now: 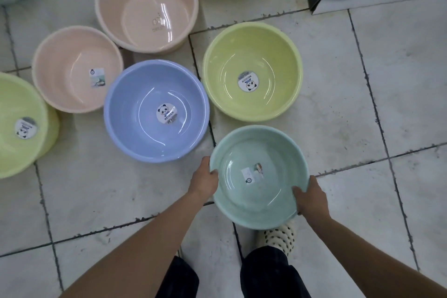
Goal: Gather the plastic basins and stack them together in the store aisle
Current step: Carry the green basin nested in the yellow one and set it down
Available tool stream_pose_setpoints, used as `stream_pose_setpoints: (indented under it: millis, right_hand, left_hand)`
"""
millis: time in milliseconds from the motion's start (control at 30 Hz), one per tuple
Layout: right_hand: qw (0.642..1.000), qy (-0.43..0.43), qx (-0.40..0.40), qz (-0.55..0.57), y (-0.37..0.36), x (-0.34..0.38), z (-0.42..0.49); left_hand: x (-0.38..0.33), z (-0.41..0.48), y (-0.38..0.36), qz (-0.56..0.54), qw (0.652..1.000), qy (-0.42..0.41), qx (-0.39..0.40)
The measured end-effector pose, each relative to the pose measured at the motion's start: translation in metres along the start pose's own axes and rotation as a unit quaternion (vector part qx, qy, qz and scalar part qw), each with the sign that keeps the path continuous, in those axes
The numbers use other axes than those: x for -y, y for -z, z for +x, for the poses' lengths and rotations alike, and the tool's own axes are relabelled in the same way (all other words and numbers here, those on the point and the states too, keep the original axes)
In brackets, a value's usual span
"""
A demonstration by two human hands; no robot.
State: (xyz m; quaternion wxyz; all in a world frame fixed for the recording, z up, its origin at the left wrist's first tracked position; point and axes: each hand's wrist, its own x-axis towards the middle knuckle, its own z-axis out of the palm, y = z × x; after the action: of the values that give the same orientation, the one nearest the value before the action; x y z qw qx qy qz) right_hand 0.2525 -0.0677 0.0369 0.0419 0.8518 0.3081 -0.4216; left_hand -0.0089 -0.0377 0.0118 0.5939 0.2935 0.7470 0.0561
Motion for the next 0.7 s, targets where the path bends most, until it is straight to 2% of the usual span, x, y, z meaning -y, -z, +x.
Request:
stream_pose_setpoints:
  millis: [133,233,367,533,700]
  right_hand:
    - [0.997,0.079,-0.012,0.010,0.035,0.037,-0.054]
    - [0.989,0.150,-0.003,-0.006,0.058,0.087,-0.098]
    - [0.969,0.241,0.033,-0.035,0.071,0.173,-0.164]
    - [0.937,0.331,0.082,-0.078,0.059,0.274,-0.248]
    - [0.912,0.366,0.120,-0.143,0.023,0.351,-0.330]
  left_hand:
    - [-0.017,-0.053,0.043,-0.120,0.992,-0.037,-0.011]
    - [-0.026,-0.096,0.091,-0.191,0.978,-0.063,-0.051]
    - [-0.030,-0.149,0.168,-0.239,0.962,-0.056,-0.118]
    - [-0.018,-0.215,0.267,-0.295,0.938,-0.031,-0.178]
    - [0.012,-0.276,0.359,-0.347,0.908,-0.005,-0.235]
